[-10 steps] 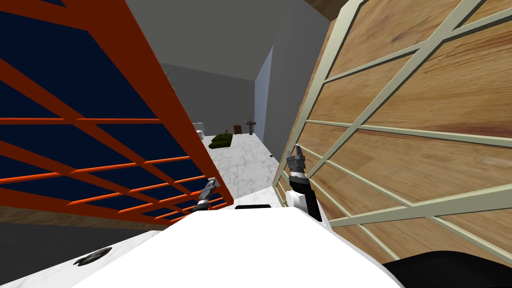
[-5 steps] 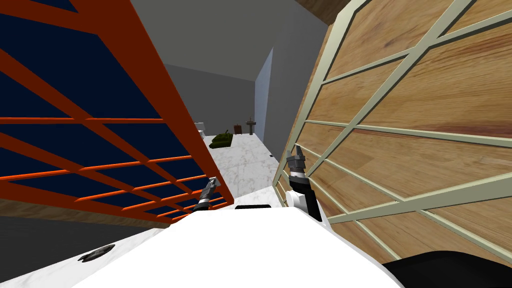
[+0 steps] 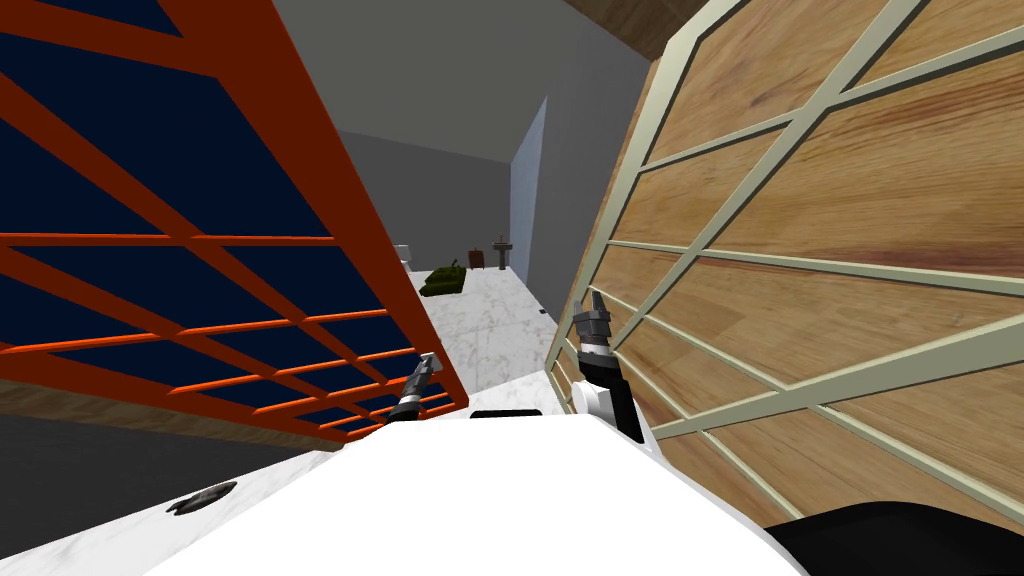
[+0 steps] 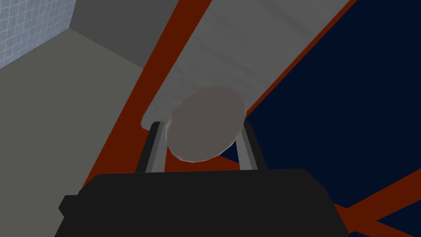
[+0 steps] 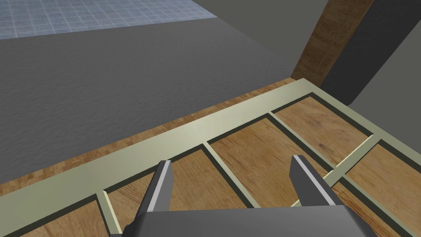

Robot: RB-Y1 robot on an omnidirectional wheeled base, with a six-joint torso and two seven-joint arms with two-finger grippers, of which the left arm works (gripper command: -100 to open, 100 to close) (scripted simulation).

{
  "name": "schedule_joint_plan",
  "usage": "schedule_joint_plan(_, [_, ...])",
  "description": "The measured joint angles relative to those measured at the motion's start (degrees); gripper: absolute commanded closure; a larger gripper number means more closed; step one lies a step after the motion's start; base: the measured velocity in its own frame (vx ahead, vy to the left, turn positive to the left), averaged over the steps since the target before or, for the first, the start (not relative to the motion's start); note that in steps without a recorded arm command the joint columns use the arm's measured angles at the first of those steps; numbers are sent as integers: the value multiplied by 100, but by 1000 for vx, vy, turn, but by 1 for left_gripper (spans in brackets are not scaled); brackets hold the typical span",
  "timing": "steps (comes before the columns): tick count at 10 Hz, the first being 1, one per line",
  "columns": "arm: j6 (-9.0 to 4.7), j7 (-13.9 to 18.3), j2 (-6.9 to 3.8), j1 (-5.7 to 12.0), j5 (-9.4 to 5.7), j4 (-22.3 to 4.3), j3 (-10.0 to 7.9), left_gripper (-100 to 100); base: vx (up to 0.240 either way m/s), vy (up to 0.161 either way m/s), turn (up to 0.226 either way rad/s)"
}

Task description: Pull the door open

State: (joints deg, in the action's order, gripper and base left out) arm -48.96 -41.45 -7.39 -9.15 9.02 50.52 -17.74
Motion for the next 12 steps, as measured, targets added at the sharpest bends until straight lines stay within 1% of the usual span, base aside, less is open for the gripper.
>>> schedule_joint_plan(1, [27,139,13,-22,-43,56,38,100,-43,5,10])
schedule_joint_plan(2, [31,300,-13,-4,-107,46,96,100,-33,9,9])
schedule_joint_plan(4, [-35,573,-66,97,-199,-120,150,100,-29,4,-12])
schedule_joint_plan(5, [-5,692,-65,51,-223,-36,180,100,-41,2,0])
schedule_joint_plan(6, [-21,837,-96,106,-275,-106,214,100,-41,9,6])
schedule_joint_plan(7, [-62,991,-112,117,-344,-141,266,100,-32,8,2])
schedule_joint_plan(8, [-83,1115,-117,125,-376,-163,294,100,-48,8,4])
schedule_joint_plan(9, [10,1268,-113,76,-421,-27,349,100,-33,2,-11])
schedule_joint_plan(11, [-14,1525,-150,134,-506,-116,408,100,-25,-6,11])
schedule_joint_plan(12, [4,1635,-166,126,-535,-92,435,100,-26,-4,-9])
